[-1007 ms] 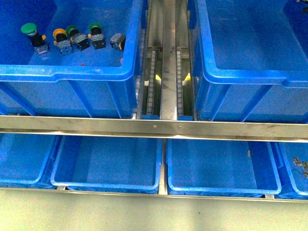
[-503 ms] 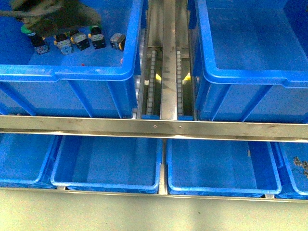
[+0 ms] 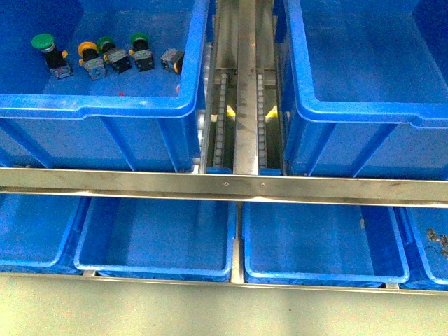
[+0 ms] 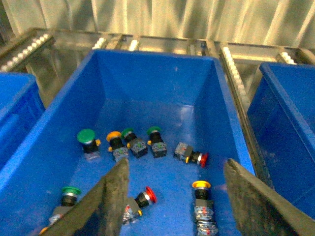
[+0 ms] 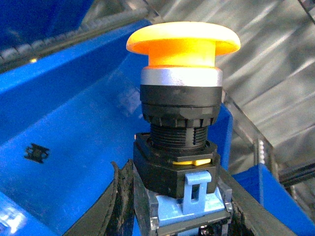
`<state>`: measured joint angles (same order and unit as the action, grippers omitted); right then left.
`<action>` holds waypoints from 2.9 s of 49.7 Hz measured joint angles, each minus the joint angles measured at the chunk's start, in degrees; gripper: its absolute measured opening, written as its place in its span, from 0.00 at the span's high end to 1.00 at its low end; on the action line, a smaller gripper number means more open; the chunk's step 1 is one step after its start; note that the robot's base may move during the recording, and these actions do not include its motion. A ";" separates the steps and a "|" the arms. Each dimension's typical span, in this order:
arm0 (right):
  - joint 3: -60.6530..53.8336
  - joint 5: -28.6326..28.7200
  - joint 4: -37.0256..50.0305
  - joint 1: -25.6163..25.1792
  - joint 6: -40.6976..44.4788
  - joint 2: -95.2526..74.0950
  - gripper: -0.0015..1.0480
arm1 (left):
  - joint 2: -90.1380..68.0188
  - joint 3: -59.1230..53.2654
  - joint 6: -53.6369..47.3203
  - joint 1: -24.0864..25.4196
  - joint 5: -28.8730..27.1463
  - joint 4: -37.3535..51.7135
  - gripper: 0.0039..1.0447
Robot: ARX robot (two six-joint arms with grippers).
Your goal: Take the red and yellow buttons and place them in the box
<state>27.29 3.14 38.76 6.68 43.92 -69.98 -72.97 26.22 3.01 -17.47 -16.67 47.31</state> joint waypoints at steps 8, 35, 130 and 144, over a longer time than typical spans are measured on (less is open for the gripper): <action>-1.33 6.01 0.07 -2.19 -4.83 3.41 0.69 | 5.11 -6.43 -1.57 3.41 2.64 0.63 0.75; -9.53 26.12 -5.64 -15.87 -15.63 17.59 0.69 | 22.40 -19.32 -2.34 10.95 10.51 -4.22 0.98; 13.09 11.39 6.54 -3.58 -15.47 -21.77 0.70 | 60.24 -25.07 -2.40 17.31 16.68 -34.21 0.25; 41.94 3.08 -7.48 -2.40 -16.37 -45.51 0.70 | 60.24 -25.05 -2.51 17.31 16.68 -34.21 0.07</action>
<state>69.23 6.22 31.29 4.27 27.55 -115.48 -12.73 1.17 0.49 -0.16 0.01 13.10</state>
